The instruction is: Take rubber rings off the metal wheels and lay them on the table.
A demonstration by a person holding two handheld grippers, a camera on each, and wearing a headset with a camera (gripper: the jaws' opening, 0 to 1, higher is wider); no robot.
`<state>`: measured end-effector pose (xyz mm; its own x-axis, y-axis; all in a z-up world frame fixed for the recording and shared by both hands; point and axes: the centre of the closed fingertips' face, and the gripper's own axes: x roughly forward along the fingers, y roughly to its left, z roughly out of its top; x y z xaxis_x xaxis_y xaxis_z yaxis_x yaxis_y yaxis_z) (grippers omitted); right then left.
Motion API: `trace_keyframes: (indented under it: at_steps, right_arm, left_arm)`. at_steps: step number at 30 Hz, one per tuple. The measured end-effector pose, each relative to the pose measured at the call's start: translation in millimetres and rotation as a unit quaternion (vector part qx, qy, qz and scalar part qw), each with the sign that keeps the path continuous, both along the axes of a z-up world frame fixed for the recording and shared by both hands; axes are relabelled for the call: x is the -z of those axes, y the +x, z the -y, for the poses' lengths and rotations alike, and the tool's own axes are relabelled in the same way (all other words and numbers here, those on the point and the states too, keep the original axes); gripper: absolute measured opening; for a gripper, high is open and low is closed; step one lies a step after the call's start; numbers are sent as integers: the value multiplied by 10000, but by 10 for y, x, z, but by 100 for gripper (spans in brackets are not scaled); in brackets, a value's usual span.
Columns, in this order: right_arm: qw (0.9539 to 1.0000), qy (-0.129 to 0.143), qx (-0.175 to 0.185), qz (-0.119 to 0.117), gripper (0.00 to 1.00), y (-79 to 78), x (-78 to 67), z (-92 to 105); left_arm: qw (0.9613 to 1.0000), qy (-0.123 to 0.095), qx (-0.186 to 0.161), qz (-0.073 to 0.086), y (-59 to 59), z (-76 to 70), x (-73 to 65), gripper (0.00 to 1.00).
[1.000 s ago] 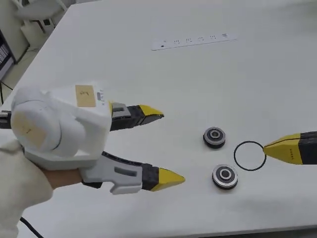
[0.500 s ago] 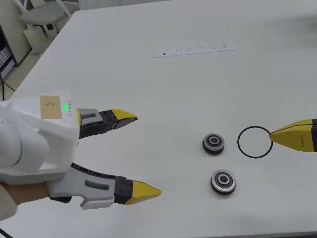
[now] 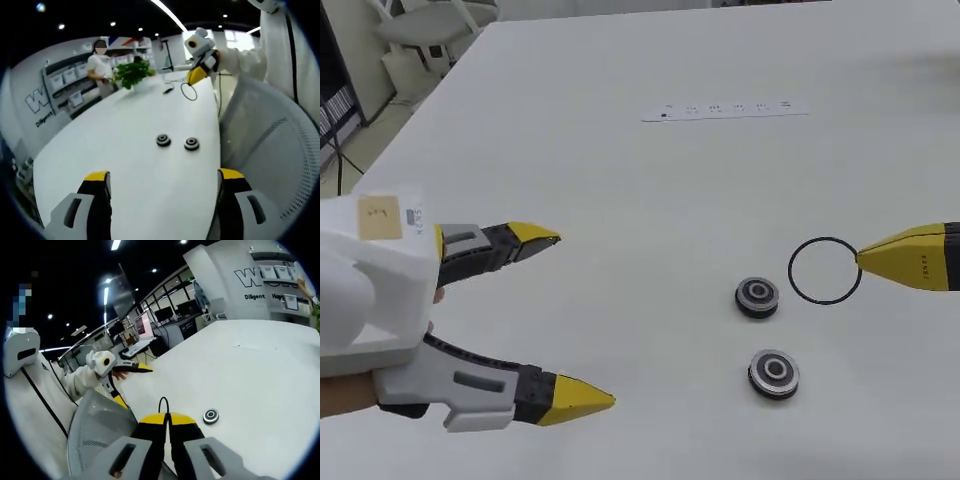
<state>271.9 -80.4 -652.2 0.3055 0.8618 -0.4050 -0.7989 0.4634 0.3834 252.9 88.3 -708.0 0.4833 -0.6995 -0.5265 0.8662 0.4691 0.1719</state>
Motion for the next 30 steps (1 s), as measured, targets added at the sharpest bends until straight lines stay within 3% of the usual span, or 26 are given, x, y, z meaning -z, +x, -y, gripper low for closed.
trace_keyframes:
  at_steps: [3, 6, 16, 25, 30]
  right_arm:
    - [10000, -59, -79, 13, 0, -2, -10, -50]
    - [9998, -109, -138, 33, 0, 9, -17, -115]
    - [9987, -304, -395, 87, 0, 20, 57, -362]
    - [9978, -393, -535, 63, 0, 5, 132, -515]
    - [9975, -402, -579, 4, 0, 19, 173, -584]
  left_arm:
    - [9998, -78, -163, -89, -10, -41, 45, 92]
    - [9990, -23, -380, -229, -2, -115, 134, 94]
    - [9965, -133, -700, -442, 24, -204, 258, 99]
    - [9949, -103, -819, -584, 24, -272, 407, 100]
    - [9941, -233, -832, -659, -2, -238, 430, 100]
